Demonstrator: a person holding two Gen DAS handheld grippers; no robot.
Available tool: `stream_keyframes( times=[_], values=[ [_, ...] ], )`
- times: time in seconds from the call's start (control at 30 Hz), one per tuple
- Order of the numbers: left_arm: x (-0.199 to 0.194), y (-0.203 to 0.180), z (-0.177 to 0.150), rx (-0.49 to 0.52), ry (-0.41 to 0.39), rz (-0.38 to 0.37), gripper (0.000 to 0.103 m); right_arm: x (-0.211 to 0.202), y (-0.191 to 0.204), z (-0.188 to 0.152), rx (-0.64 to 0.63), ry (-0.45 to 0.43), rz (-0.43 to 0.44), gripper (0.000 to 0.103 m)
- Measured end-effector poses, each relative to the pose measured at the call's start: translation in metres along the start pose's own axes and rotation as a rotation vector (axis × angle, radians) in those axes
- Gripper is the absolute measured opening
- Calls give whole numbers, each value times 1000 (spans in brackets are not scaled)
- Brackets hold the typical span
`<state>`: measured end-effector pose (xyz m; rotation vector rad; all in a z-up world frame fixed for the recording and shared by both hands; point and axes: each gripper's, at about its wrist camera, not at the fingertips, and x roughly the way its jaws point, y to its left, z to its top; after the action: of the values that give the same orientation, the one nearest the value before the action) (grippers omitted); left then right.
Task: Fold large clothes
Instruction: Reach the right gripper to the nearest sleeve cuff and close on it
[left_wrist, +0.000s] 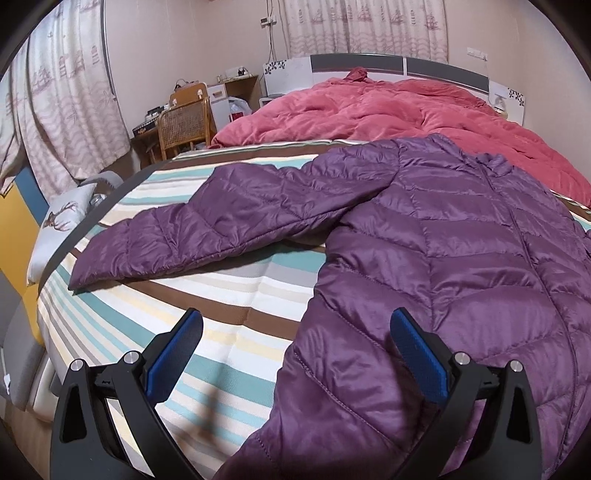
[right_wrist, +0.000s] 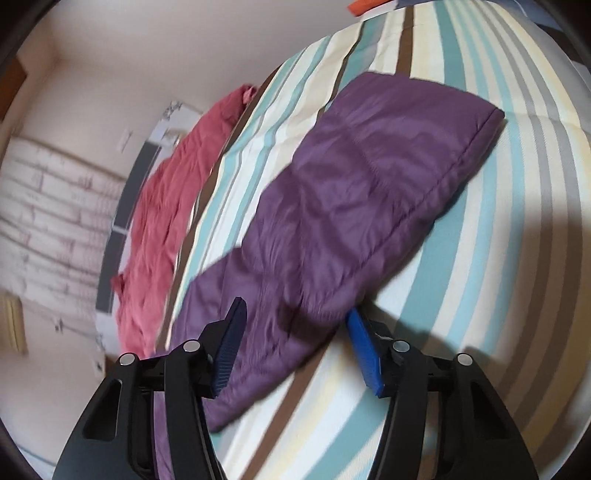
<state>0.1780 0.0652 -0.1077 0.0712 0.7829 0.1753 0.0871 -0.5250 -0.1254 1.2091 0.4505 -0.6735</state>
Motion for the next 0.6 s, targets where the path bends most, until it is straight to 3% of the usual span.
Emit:
stream_keyframes(
  times=[0.13, 0.37, 0.6],
  values=[
    [10, 0, -6, 8, 25, 18, 101, 0, -5, 11, 30, -41, 11, 56],
    [19, 4, -10, -15, 49, 18, 101, 2, -14, 27, 65, -87, 0, 41],
    [25, 2, -13, -10, 61, 22, 101, 3, -5, 28, -39, -95, -88, 19]
  ],
)
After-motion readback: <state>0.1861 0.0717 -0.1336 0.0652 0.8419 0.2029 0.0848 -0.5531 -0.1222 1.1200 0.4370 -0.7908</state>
